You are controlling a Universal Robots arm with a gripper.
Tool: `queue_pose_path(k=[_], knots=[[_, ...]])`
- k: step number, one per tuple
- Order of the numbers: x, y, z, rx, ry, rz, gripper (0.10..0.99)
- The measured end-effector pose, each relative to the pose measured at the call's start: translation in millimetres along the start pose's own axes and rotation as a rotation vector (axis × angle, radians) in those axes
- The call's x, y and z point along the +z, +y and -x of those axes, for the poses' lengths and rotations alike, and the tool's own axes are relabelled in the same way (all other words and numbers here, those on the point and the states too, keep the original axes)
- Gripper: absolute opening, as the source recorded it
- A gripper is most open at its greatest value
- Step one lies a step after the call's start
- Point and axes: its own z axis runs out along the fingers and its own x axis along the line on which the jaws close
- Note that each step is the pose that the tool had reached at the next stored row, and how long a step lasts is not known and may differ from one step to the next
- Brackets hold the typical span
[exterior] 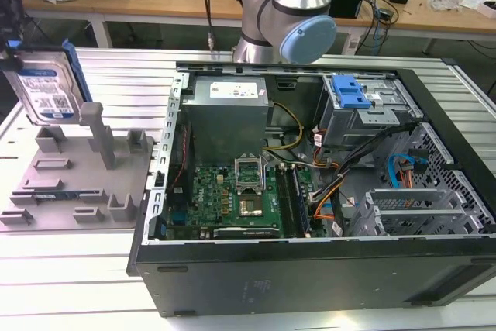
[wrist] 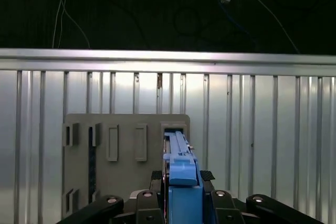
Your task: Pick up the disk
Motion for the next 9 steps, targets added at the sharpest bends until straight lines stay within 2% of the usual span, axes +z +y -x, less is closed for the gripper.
queue_pose_path(k=[2, 4, 6, 7, 9], knots=[[-14.6, 0.5, -1.0, 0.000, 0.0000, 0.002, 0.365], [-36.0, 1.2, -2.8, 0.000, 0.0000, 0.004, 0.365], [-46.3, 1.6, -3.5, 0.000, 0.0000, 0.005, 0.365], [-54.8, 1.9, -4.1, 0.000, -0.0001, 0.005, 0.365], [-64.3, 2.2, -4.8, 0.000, -0.0001, 0.006, 0.365]])
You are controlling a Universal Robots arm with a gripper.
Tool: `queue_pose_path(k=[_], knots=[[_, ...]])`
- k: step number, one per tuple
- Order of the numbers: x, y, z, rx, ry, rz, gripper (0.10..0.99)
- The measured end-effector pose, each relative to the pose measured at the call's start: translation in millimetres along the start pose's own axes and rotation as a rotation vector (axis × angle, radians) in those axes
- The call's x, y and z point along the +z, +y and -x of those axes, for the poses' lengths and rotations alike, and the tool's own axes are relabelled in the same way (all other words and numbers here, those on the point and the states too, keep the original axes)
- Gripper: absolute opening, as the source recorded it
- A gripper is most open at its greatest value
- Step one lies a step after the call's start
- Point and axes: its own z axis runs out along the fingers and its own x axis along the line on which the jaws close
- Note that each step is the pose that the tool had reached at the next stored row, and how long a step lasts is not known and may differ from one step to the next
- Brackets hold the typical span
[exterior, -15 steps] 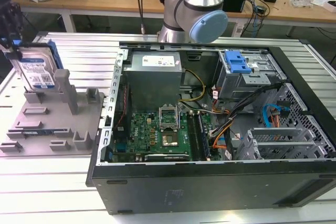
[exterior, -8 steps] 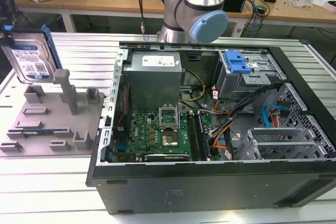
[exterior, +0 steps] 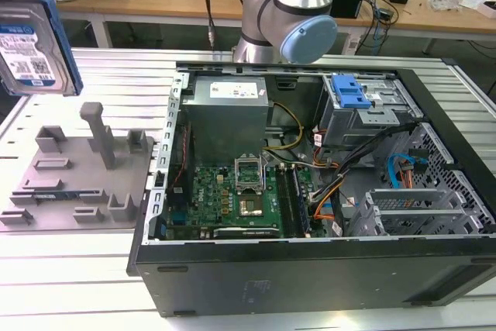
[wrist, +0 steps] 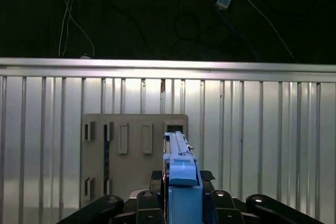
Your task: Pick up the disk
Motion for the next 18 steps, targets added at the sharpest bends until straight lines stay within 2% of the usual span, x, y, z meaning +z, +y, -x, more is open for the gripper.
queue_pose_path(k=[4, 6, 7, 10, 18], knots=[[-18.4, 0.7, -1.1, 0.000, -0.0001, 0.001, 0.365], [-37.1, 1.4, -2.2, 0.000, -0.0001, 0.002, 0.365], [-44.1, 1.6, -2.7, 0.000, -0.0001, 0.002, 0.365], [-58.5, 2.1, -3.5, 0.000, -0.0001, 0.003, 0.365], [-59.9, 1.7, -3.5, 0.000, -0.0003, 0.002, 0.365]])
